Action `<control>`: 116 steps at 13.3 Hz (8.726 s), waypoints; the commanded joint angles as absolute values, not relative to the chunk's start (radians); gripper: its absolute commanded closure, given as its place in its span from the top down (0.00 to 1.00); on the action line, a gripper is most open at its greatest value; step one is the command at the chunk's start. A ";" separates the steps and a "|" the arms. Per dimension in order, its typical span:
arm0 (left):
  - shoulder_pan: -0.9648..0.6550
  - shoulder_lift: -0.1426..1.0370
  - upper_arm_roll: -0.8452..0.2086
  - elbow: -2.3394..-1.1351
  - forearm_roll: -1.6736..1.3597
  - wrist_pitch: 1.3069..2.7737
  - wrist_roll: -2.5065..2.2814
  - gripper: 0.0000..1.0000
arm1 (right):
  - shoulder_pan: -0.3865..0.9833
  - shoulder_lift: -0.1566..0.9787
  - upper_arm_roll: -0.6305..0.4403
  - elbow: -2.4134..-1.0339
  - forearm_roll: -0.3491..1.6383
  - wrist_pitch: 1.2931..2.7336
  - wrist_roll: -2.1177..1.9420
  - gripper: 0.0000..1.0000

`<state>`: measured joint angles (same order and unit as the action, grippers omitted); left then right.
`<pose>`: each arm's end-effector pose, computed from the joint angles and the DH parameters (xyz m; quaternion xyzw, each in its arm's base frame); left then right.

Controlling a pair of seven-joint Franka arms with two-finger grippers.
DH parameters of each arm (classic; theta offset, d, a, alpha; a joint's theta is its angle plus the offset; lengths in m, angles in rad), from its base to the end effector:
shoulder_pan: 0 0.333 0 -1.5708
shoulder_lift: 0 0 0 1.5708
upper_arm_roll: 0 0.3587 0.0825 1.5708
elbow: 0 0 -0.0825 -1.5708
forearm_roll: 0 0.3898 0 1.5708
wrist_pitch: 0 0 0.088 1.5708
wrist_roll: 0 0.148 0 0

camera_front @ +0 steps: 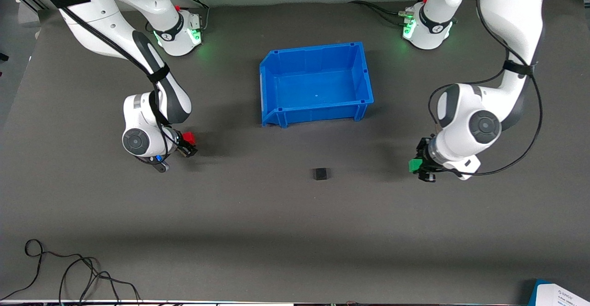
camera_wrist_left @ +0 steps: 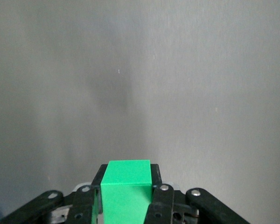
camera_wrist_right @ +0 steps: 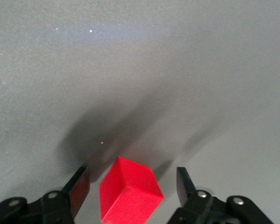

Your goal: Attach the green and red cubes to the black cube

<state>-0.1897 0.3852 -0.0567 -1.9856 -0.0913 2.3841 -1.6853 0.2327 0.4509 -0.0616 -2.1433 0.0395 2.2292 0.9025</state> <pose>0.6125 -0.1564 0.2660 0.7279 0.6843 -0.0309 0.0295 0.5255 0.0920 0.1607 0.9133 -0.3649 -0.1551 0.0930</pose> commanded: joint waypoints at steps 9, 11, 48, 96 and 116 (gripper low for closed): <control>-0.302 0.429 -0.044 -1.930 -0.084 2.367 -1.804 0.00 | 0.258 0.422 -0.071 -2.161 0.049 2.244 0.931 0.34; -0.314 0.440 -0.044 -1.921 -0.083 2.370 -1.825 0.00 | 0.258 0.423 -0.066 -2.106 0.057 2.237 0.937 0.33; -0.459 0.646 -0.048 -1.737 -0.098 2.448 -1.913 0.00 | 0.600 1.106 0.048 -1.046 0.383 2.255 1.988 0.27; -0.444 0.680 -0.020 -1.595 -0.025 2.383 -1.872 0.98 | 0.563 0.929 0.052 -1.138 0.379 2.272 1.864 1.00; 0.132 0.132 -0.020 -1.525 -0.041 1.541 -0.484 1.00 | 0.456 0.177 -0.137 -1.680 0.062 1.793 0.729 1.00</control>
